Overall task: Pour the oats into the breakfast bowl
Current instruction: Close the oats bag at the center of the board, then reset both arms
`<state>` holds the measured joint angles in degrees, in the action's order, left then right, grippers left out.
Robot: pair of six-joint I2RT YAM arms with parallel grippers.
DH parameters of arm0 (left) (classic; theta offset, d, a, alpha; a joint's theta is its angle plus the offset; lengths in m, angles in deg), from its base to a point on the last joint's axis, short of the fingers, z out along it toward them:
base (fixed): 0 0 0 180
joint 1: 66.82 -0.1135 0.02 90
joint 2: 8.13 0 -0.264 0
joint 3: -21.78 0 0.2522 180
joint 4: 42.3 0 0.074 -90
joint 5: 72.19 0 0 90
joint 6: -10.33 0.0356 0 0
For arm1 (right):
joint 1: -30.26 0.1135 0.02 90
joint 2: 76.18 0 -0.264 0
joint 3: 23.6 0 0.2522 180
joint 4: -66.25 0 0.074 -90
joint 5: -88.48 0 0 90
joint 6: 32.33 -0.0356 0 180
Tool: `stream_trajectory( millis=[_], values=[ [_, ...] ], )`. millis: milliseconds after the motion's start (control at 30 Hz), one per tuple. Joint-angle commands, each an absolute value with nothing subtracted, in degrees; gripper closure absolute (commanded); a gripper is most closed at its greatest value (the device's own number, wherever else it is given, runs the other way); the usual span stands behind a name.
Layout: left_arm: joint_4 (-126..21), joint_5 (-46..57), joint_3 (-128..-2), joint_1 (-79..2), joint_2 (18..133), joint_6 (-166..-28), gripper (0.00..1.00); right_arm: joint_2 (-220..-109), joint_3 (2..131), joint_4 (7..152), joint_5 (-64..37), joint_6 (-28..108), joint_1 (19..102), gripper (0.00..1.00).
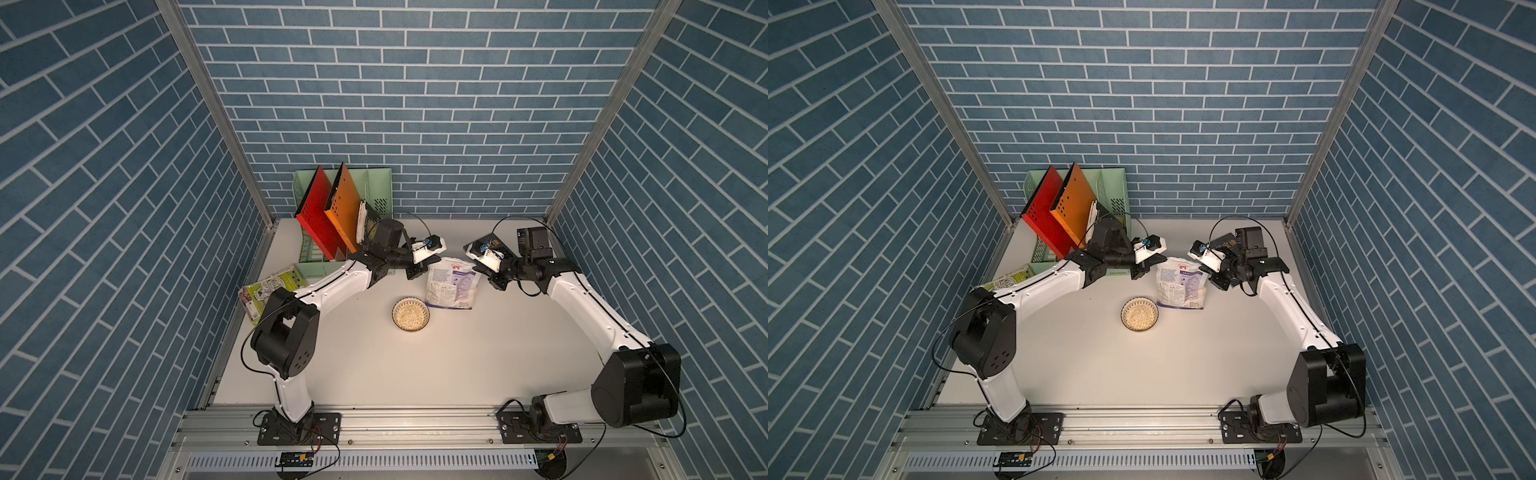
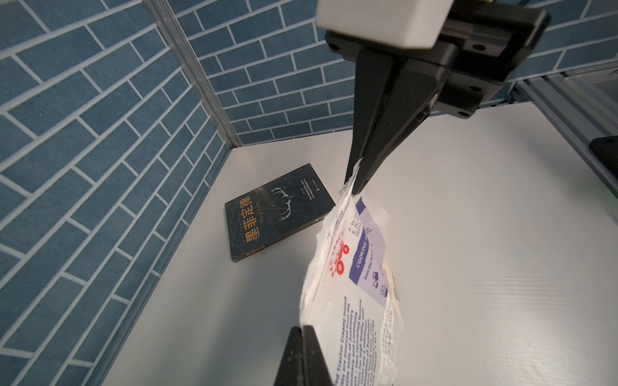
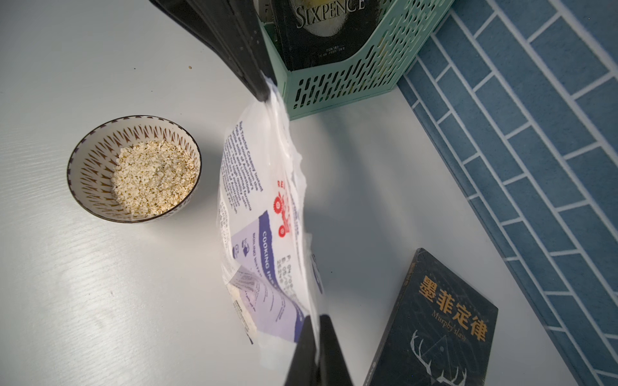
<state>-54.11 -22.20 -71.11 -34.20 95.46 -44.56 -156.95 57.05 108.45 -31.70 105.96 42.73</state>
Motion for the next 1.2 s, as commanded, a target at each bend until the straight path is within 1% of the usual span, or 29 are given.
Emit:
stream_trajectory(
  millis=[0,33,67,133,167,233,267,333,400,500,600,700,733,867,933,1033,1100,1167],
  values=[
    [-55.25,-20.37,-70.23,-34.82,93.32,-44.47,0.92,-154.48,57.0,106.57,-31.5,105.2,42.49,0.8],
    [-55.21,-20.32,-70.02,-34.94,92.77,-44.63,0.78,-154.04,56.77,105.58,-31.37,104.5,42.52,0.75],
    [-55.11,-20.27,-69.78,-35.12,92.14,-45.01,0.69,-153.55,56.59,104.91,-31.33,103.84,42.48,0.68],
    [-54.55,-19.83,-68.9,-35.54,90.31,-46.44,0.57,-151.91,55.93,102.8,-30.76,101.99,42.32,0.57],
    [-54.16,-19.44,-68.09,-35.94,89.09,-47.31,0.53,-150.88,55.4,101.59,-30.56,100.91,42.12,0.52],
    [-51.74,-18.08,-65.35,-36.72,85.85,-50.31,0.44,-147.78,52.97,97.0,-29.5,98.07,41.25,0.46],
    [-49.56,-16.71,-63.22,-37.06,83.99,-52.19,0.43,-145.58,51.15,93.94,-28.72,96.33,40.52,0.43],
    [-44.19,-11.07,-56.33,-37.36,80.0,-57.06,0.38,-140.87,47.02,87.46,-26.1,91.24,38.72,0.37],
    [-38.24,-4.93,-49.17,-37.61,74.21,-61.55,0.34,-136.18,42.97,81.93,-22.32,85.13,36.96,0.32],
    [-28.26,9.16,-37.02,-37.64,65.03,-70.63,0.22,-129.68,37.14,77.41,-13.38,76.3,35.75,0.26],
    [-24.29,25.85,-26.35,-37.73,55.26,-80.12,0.11,-125.04,30.49,75.34,-3.05,68.71,35.71,0.2],
    [-26.47,43.5,-15.98,-37.77,44.35,-89.85,0.06,-121.89,20.71,69.8,3.04,60.36,35.71,0.03],
    [-27.74,47.98,-13.33,-37.77,41.18,-92.39,0.05,-121.46,17.73,67.39,4.19,58.31,35.71,0.01],
    [-30.99,58.07,-5.24,-37.8,30.41,-95.52,0.01,-122.47,7.87,54.57,6.53,56.57,35.71,0.0],
    [-33.29,63.61,-3.01,-37.74,26.85,-95.64,0.01,-124.68,4.29,46.98,7.54,56.13,35.71,0.0],
    [-33.67,71.77,-0.1,-37.83,24.39,-94.19,0.0,-130.18,0.52,36.1,7.62,55.85,35.88,0.0],
    [-32.34,73.43,0.93,-37.85,23.53,-91.89,0.01,-134.19,-1.36,29.26,7.53,56.62,36.16,0.0],
    [-27.45,73.88,2.9,-37.85,23.5,-88.18,0.01,-138.21,-3.57,21.03,7.68,57.42,36.32,0.0]
  ],
)
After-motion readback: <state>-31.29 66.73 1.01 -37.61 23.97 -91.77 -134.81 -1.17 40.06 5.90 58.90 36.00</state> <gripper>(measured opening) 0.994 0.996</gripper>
